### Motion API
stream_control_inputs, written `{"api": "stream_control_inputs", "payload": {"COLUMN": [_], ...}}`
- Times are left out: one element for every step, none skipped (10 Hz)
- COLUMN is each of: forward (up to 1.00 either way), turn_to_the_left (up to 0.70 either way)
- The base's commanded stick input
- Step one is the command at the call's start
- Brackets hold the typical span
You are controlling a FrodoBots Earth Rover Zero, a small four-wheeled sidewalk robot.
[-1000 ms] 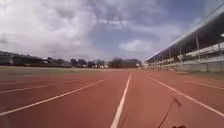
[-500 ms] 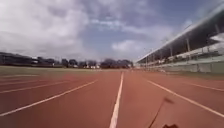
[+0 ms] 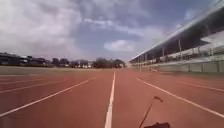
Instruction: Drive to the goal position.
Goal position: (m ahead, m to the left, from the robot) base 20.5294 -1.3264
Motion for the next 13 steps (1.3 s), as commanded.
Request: {"api": "stream_control_inputs", "payload": {"forward": [0.7, 0.7, 0.7, 0.7, 0.7, 0.7, 0.7, 0.7, 0.7, 0.7, 0.7, 0.7, 0.7], "turn_to_the_left": [0.0, 0.0, 0.0, 0.0, 0.0, 0.0, 0.0, 0.0, 0.0, 0.0, 0.0, 0.0, 0.0]}}
